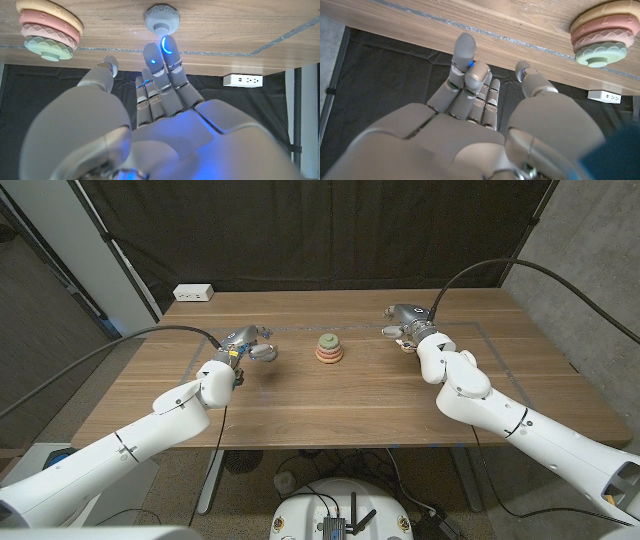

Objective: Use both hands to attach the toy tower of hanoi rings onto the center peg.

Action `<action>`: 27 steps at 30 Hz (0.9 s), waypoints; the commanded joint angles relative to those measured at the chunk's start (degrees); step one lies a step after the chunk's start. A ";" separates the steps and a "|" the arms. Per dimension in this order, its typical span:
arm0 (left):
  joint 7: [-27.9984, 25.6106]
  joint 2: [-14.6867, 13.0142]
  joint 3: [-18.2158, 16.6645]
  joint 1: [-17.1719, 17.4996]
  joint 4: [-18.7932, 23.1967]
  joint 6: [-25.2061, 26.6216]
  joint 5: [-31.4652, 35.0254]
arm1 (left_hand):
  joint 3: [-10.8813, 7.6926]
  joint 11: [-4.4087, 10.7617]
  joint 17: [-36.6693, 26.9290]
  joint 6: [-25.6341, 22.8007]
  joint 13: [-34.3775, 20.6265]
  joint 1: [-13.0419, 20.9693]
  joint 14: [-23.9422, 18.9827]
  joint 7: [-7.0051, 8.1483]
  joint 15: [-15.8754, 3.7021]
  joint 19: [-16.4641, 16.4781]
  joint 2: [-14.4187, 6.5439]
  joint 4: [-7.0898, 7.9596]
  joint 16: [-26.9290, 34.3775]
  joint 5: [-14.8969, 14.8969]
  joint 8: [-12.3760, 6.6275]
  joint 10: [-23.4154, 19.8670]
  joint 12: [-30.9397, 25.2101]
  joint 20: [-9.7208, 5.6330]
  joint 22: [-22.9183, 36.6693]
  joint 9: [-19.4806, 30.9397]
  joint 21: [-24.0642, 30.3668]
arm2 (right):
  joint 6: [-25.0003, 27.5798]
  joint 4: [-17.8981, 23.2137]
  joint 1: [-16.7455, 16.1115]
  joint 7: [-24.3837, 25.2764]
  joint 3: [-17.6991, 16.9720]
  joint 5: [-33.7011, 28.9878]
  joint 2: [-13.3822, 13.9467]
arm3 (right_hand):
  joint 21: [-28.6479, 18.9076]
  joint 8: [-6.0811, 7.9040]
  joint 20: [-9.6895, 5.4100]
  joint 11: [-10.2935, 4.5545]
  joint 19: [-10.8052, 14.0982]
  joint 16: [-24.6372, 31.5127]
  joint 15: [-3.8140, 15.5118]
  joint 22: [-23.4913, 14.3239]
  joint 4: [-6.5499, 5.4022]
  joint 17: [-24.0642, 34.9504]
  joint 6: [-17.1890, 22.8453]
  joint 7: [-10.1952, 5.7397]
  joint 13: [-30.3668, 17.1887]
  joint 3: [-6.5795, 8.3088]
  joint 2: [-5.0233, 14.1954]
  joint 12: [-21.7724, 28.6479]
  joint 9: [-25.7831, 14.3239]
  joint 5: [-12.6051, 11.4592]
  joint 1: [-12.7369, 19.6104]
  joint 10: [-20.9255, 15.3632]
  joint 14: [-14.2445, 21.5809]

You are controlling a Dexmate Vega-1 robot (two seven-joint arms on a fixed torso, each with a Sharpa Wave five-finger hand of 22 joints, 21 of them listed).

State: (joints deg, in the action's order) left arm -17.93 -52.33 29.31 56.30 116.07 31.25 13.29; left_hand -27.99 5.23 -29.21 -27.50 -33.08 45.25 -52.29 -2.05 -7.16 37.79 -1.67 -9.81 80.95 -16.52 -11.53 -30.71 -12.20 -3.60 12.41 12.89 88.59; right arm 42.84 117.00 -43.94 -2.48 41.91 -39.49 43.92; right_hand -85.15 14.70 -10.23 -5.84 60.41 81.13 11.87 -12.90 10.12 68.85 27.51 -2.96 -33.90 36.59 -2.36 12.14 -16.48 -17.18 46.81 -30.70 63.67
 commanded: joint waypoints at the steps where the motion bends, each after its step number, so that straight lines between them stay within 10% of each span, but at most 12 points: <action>1: -1.39 1.12 0.24 0.11 -0.18 1.47 1.27 | -0.05 0.25 -0.05 -0.26 -0.22 0.30 -0.13 0.41 -5.35 0.61 0.22 0.04 0.48 0.07 -0.14 -0.31 -0.30 -7.90 0.09 0.13 0.24 | -3.69 -1.72 -3.81 7.92 -4.00 4.99 1.63 | -0.01 -0.14 -2.42 -0.50 -0.41 -0.02 0.75 -0.01 -0.14 0.22 0.25 -0.10 -0.27 0.32 -0.22 0.29 -0.08 -0.27 0.60 -0.20 0.02; 27: 2.75 -0.37 2.75 -2.53 2.01 5.93 4.04 | 0.09 0.34 0.31 -0.41 0.21 0.46 -0.03 0.68 -5.36 0.64 0.61 -0.01 0.42 0.25 -0.23 0.44 0.27 -8.02 -0.15 0.12 -0.09 | -2.77 -1.64 -5.02 10.12 -3.86 9.28 3.41 | 0.12 -0.48 -2.33 0.97 -1.86 -2.32 0.71 0.62 -0.77 -0.55 0.50 0.13 -1.16 -0.38 -0.07 -0.27 0.09 -0.05 1.20 2.67 -1.99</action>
State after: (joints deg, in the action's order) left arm -18.76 -50.83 30.85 55.36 116.40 34.49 15.35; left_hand -27.99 5.23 -28.94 -27.70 -32.91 45.46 -52.29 -1.86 -7.16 38.01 -1.46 -9.81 81.16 -16.30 -11.53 -30.71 -12.20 -3.37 12.24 12.89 88.60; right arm 39.53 114.89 -48.25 6.46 37.97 -31.44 46.52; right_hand -84.96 14.40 -9.39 -4.82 58.75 79.14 10.95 -12.24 9.71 68.16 27.95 -2.95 -34.93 36.18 -2.69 11.86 -16.21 -17.18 48.28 -28.24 61.93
